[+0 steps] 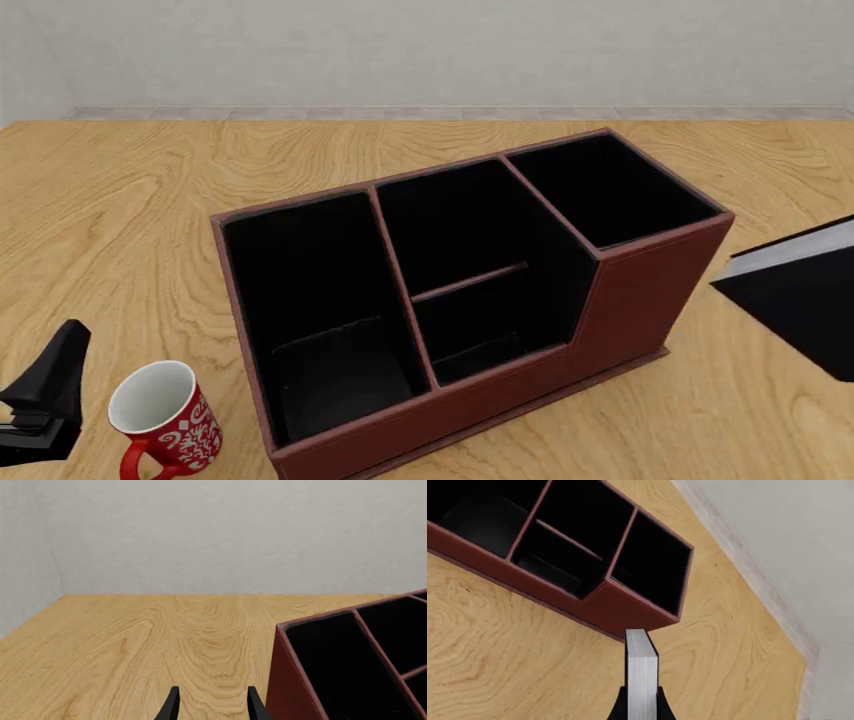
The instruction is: Pick up the book and place it in the right compartment of the caddy.
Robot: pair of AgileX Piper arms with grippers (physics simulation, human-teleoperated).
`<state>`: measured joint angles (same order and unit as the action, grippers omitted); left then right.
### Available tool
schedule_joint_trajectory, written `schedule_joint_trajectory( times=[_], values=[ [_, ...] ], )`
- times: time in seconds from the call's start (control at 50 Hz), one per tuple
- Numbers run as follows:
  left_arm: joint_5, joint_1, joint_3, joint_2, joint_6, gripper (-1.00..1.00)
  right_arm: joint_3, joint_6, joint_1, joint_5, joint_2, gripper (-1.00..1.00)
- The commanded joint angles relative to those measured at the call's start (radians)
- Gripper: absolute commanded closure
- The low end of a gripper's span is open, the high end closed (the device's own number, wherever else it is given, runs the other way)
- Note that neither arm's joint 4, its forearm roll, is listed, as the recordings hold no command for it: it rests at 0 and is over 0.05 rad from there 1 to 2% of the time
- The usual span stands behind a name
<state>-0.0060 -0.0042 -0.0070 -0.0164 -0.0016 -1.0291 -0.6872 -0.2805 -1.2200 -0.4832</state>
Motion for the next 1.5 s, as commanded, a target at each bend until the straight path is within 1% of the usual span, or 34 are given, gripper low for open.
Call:
schedule_joint_trajectory(
  times=[0.02, 0.16, 0.54, 0.58, 0.66, 0.74, 0.86, 0.94, 1.04, 1.24, 1.32, 1.5],
  values=[
    [0.0, 0.0, 0.0, 0.0, 0.0, -1.0, -0.067, 0.023, 0.028, 0.0, 0.005, 1.0],
    [0.0, 0.0, 0.0, 0.0, 0.0, -1.0, -0.126, 0.034, 0.026, 0.0, -0.009, 1.0],
    [0.0, 0.0, 0.0, 0.0, 0.0, -1.0, -0.245, 0.028, 0.028, 0.0, -0.058, 1.0],
    [0.0, 0.0, 0.0, 0.0, 0.0, -1.0, -0.277, 0.03, 0.028, 0.0, -0.078, 1.0],
    [0.0, 0.0, 0.0, 0.0, 0.0, -1.0, -0.294, 0.024, 0.024, 0.0, -0.098, 1.0],
    [0.0, 0.0, 0.0, 0.0, 0.0, -1.0, -0.343, 0.025, 0.007, 0.0, -0.135, 1.0],
    [0.0, 0.0, 0.0, 0.0, 0.0, -1.0, -0.395, 0.012, 0.005, 0.0, -0.178, 1.0],
    [0.0, 0.0, 0.0, 0.0, 0.0, -1.0, -0.423, 0.014, -0.005, 0.0, -0.202, 1.0],
    [0.0, 0.0, 0.0, 0.0, 0.0, -1.0, -0.441, -0.002, -0.003, 0.0, -0.245, 1.0],
    [0.0, 0.0, 0.0, 0.0, 0.0, -1.0, -0.488, -0.008, -0.056, 0.0, -0.335, 1.0],
    [0.0, 0.0, 0.0, 0.0, 0.0, -1.0, -0.508, -0.016, -0.065, 0.0, -0.362, 1.0],
    [0.0, 0.0, 0.0, 0.0, 0.0, -1.0, -0.549, -0.01, -0.091, 0.0, -0.43, 1.0]
  ],
)
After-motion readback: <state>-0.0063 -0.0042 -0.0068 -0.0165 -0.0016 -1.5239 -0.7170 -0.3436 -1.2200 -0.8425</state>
